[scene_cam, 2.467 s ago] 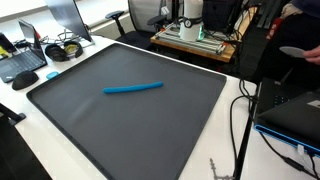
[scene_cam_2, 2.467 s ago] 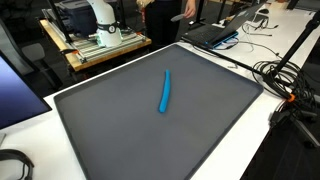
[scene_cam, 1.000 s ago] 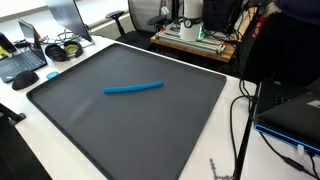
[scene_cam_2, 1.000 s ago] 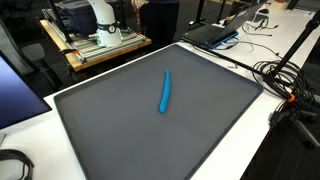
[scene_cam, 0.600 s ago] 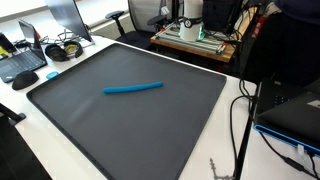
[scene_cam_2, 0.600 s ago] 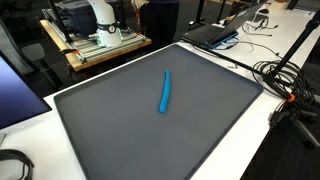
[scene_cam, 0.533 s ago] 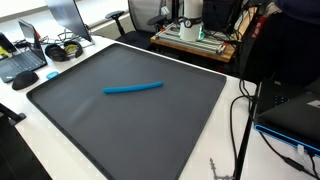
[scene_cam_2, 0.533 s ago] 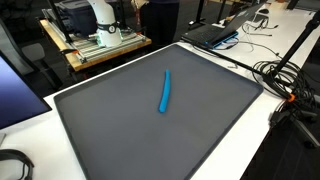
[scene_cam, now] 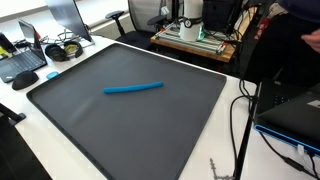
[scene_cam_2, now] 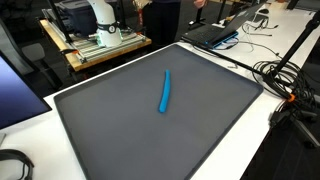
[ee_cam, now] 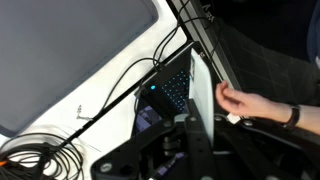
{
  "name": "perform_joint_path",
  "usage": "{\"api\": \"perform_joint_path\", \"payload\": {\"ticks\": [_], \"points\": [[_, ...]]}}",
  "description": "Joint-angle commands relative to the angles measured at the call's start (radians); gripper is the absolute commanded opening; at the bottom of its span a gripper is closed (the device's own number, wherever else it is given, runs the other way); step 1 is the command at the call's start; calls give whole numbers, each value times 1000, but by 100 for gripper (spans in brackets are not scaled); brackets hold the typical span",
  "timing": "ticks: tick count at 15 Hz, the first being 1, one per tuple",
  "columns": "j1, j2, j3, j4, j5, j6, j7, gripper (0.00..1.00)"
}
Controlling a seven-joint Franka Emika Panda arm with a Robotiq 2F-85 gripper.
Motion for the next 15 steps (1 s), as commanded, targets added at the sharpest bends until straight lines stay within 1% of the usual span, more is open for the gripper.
{"api": "perform_joint_path", "payload": {"ticks": [1, 3, 6, 7, 9, 10, 15], "points": [[-12, 15, 18, 43, -93, -34, 201, 1], [-32, 22, 2, 30, -177, -46, 245, 1], [-63, 49, -10, -1, -337, -50, 269, 1], [-72, 58, -16, -11, -366, -42, 265, 1], [-85, 79, -30, -31, -372, 11, 248, 1], [-78, 67, -26, -16, -346, -17, 242, 4], [-86, 94, -33, -24, -353, 3, 242, 4]]}}
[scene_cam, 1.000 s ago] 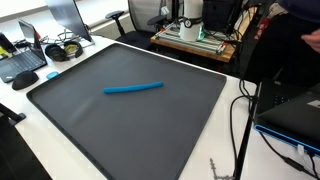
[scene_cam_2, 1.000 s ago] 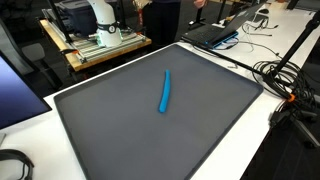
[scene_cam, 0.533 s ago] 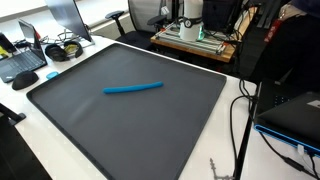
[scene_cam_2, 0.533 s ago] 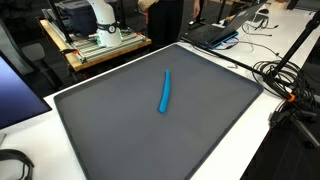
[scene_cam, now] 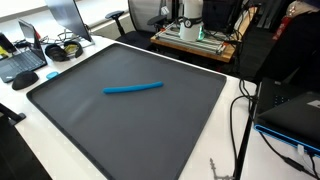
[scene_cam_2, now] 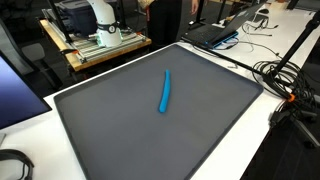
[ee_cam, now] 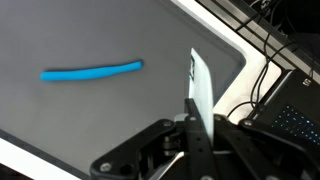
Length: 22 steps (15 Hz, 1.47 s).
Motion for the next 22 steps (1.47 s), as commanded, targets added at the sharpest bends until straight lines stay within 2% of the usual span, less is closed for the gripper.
{"api": "perform_joint_path", "payload": {"ticks": [1, 4, 12, 18, 19, 22], "points": [[3, 0, -3, 3, 0, -2, 1, 1], [-10, 12, -21, -73, -4, 112, -64, 1], [-20, 29, -39, -450, -7, 582, -154, 1], [-71, 67, -88, -668, -114, 928, -208, 1], [-53, 70, -69, -614, -83, 847, -182, 4], [-72, 77, -86, -660, -91, 911, -202, 4]]}}
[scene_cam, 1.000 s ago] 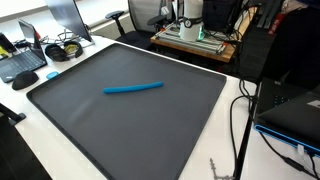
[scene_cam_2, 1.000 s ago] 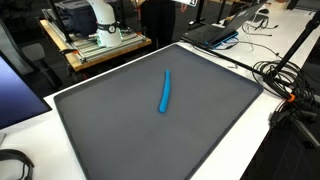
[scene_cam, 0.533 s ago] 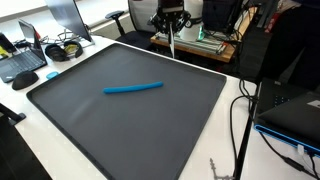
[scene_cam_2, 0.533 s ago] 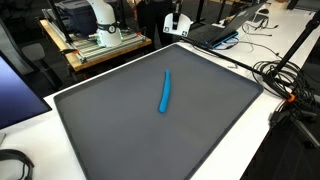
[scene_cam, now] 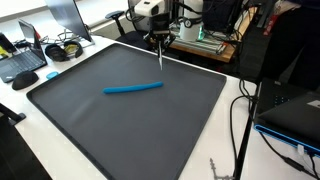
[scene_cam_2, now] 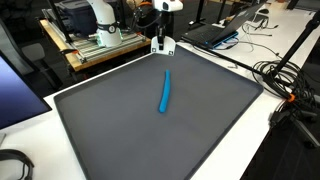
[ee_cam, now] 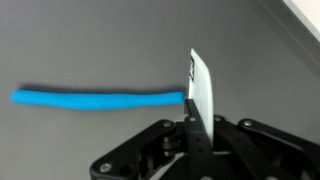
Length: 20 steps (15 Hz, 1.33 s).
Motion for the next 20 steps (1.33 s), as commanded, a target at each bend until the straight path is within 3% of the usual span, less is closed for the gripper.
{"api": "perform_joint_path", "payload": {"ticks": [1, 20], "points": [[0, -1, 0, 1, 0, -1, 0, 4], [-59, 301, -11, 146, -61, 245, 31, 1]]}}
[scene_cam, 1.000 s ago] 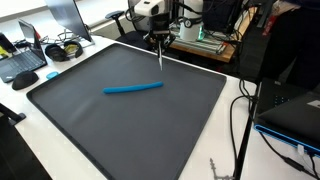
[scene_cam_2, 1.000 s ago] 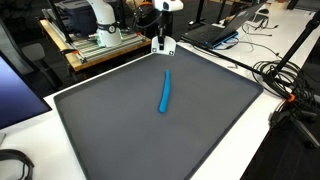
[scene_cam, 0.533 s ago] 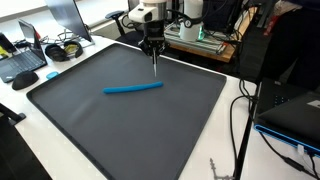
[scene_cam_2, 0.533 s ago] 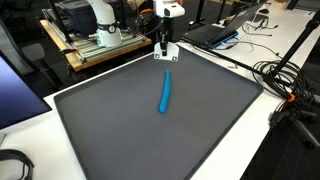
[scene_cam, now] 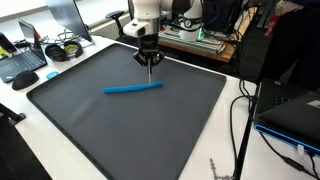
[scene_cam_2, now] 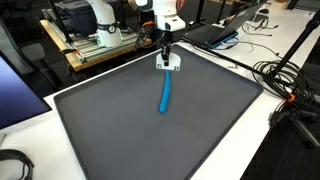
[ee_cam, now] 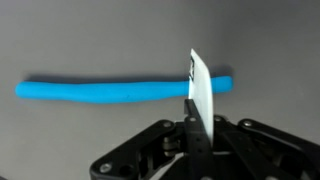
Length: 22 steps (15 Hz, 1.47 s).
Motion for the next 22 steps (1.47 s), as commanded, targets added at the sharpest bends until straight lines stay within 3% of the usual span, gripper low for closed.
{"api": "perform_joint_path", "payload": {"ticks": [1, 10, 22], "points": [[-9, 74, 1, 48, -58, 24, 31, 1], [-19, 180, -5, 69, -113, 116, 41, 1], [-193, 237, 192, 61, -27, 186, -97, 1]]}}
